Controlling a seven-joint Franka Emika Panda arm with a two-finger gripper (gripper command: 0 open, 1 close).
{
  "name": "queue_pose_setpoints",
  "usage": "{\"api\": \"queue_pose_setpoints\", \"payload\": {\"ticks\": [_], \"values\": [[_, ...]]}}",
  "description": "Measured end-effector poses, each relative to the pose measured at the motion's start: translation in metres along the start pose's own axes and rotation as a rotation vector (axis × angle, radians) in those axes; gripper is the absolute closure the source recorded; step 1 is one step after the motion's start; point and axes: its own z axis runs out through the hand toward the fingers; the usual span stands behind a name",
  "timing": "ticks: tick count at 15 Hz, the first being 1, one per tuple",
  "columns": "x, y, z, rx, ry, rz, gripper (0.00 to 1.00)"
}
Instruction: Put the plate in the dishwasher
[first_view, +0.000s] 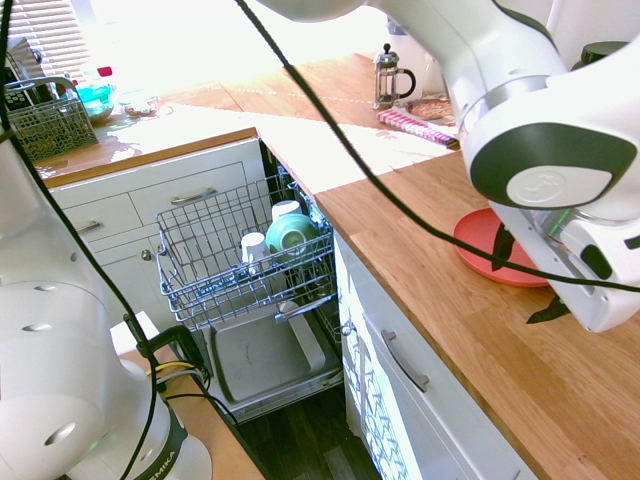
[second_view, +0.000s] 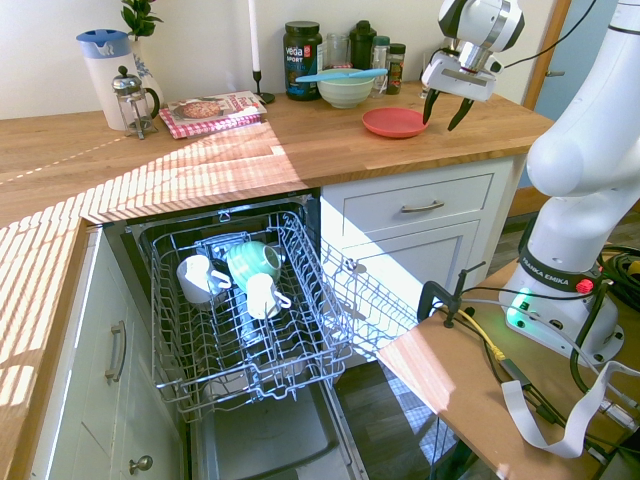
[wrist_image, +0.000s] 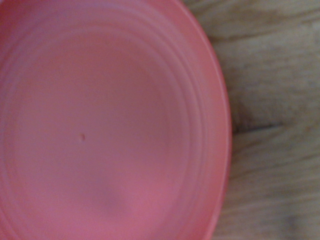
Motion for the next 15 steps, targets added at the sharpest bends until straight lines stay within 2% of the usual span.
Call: {"api": "queue_pose_setpoints", "payload": {"ticks": [4,5,15], "values": [[0.018,-0.017,0.014,0.084,-0.066,0.013,0.0],[0.021,-0.022,0.016,0.086,-0.073,0.012,1.0],[0.026,-0.035,0.024,0.087,-0.081,0.01,1.0]]}}
